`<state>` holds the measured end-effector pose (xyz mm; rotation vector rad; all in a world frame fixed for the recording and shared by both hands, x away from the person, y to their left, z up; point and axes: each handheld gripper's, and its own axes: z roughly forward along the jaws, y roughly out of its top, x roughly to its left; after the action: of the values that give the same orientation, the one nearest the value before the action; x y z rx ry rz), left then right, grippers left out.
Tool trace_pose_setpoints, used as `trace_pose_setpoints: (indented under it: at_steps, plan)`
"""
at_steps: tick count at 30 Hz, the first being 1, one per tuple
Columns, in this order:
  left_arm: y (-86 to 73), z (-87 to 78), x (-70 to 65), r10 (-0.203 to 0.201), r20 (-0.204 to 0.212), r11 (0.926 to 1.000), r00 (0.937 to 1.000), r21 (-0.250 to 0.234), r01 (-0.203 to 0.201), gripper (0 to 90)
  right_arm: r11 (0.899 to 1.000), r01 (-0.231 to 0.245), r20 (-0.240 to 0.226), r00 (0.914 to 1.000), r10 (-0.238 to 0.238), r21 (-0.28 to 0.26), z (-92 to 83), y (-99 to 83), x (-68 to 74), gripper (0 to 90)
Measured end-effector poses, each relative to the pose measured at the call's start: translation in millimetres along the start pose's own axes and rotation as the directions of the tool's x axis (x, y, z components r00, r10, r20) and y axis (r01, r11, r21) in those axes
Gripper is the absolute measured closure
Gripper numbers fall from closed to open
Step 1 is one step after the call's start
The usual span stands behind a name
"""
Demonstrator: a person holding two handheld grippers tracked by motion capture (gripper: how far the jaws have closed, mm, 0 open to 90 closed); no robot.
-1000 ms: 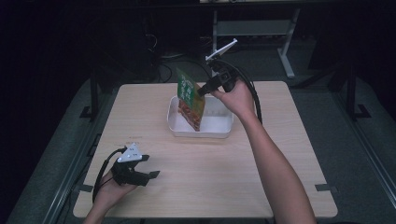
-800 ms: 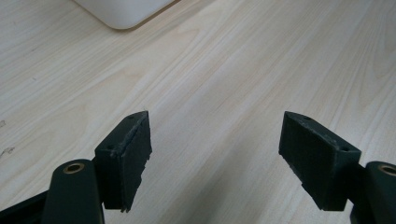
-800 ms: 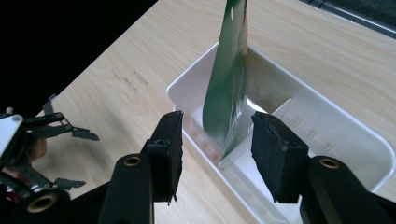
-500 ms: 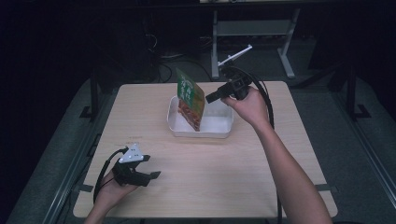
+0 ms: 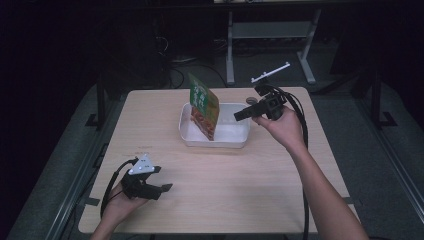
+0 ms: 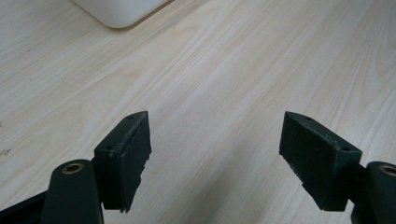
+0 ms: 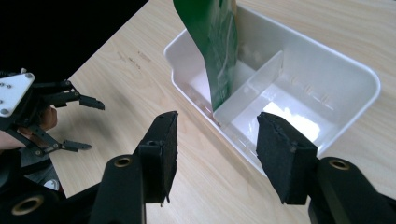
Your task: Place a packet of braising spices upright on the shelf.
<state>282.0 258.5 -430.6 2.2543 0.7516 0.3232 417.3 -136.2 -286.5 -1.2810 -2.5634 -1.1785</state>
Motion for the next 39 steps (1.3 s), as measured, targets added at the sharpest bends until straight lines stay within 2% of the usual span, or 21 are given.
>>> trace_pose_setpoints:
  at_steps: [21, 31, 39]
  plan:
    - [0.0, 2.9, -0.1, -0.002, -0.001, 0.9999, 1.0, 0.01, 0.002, 24.0, 0.999, -0.04, -0.017, 0.9991, 0.04, -0.021, -8.5, -49.3, -21.2, 44.6]
    - [0.0, 4.4, 0.2, -0.002, 0.0, 0.9999, 1.0, 0.014, 0.002, 23.9, 0.996, -0.08, -0.033, 0.9964, 0.078, -0.041, -9.3, -73.3, -33.2, 44.1]
    - [0.2, 5.9, -0.3, -0.001, 0.002, 0.9998, 1.0, 0.019, 0.001, 23.8, 0.993, -0.11, -0.035, 0.9935, 0.109, -0.032, -5.1, -95.0, -43.8, 43.8]
